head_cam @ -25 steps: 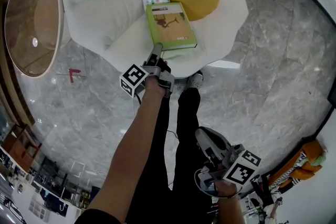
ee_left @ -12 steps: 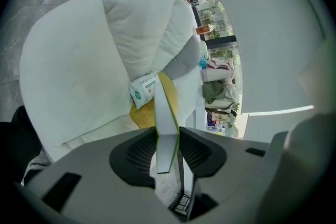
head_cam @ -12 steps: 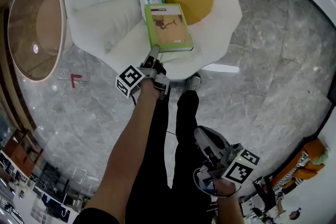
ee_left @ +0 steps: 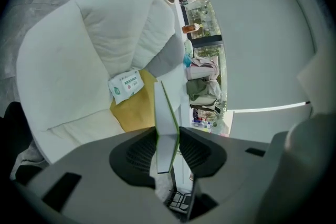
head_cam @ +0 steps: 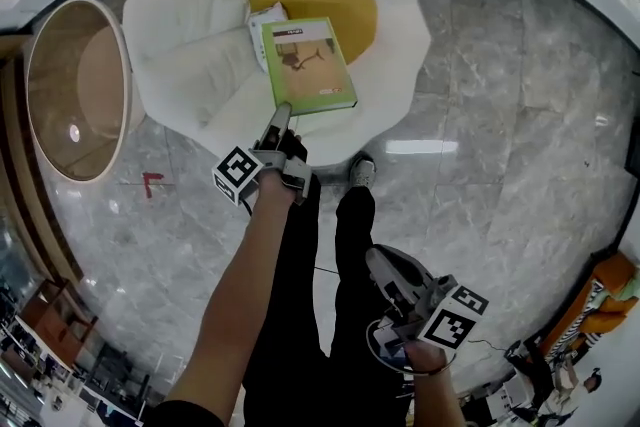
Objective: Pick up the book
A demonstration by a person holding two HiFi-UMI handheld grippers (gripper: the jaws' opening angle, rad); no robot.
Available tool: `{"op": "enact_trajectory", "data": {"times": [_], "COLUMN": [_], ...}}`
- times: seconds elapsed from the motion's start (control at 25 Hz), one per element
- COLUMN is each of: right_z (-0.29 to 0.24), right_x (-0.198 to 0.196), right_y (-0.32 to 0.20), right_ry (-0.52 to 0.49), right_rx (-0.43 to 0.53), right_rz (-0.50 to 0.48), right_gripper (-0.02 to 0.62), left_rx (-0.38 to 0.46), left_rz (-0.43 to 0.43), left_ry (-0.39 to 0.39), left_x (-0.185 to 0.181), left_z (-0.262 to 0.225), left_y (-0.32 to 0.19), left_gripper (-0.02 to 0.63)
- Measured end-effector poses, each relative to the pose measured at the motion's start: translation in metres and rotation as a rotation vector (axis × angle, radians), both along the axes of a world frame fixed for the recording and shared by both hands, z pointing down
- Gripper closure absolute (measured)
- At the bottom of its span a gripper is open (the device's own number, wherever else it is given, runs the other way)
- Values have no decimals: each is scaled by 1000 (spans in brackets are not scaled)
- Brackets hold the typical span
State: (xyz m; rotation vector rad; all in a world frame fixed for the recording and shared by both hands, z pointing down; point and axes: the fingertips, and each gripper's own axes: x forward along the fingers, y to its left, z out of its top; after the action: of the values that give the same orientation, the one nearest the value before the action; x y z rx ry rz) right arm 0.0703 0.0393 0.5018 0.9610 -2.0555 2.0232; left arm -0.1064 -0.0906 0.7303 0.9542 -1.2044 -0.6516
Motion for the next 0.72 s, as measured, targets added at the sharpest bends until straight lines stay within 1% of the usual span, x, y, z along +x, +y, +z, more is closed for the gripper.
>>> {"op": "enact_trajectory", "data": {"times": [0.12, 0.24, 0.32, 0.44, 0.6, 0.72], "right_z": [-11, -26, -36, -54, -81, -102], "right_x": [10, 25, 36, 54, 73, 80], "right_y": [-3, -7, -9, -10, -11, -10], "right_ry": [6, 13, 17, 21, 30, 31], "right_rx": [34, 63, 84, 120, 163, 187], "right_rz": [33, 56, 63, 73, 87, 98], "right_gripper": [577, 578, 578, 577, 578, 578], "left_rx": [41, 93, 107, 115, 160, 189], "left_rz": [17, 14, 15, 28, 18, 24], "left_ry": [17, 67, 83, 77, 129, 144], "left_x": [9, 24, 33, 44, 64, 73], "left_z": [-22, -51, -67, -87, -133, -167], "left_y": [-7, -12, -10, -1, 3, 5], "left_gripper": [459, 459, 457, 457, 457, 457]}}
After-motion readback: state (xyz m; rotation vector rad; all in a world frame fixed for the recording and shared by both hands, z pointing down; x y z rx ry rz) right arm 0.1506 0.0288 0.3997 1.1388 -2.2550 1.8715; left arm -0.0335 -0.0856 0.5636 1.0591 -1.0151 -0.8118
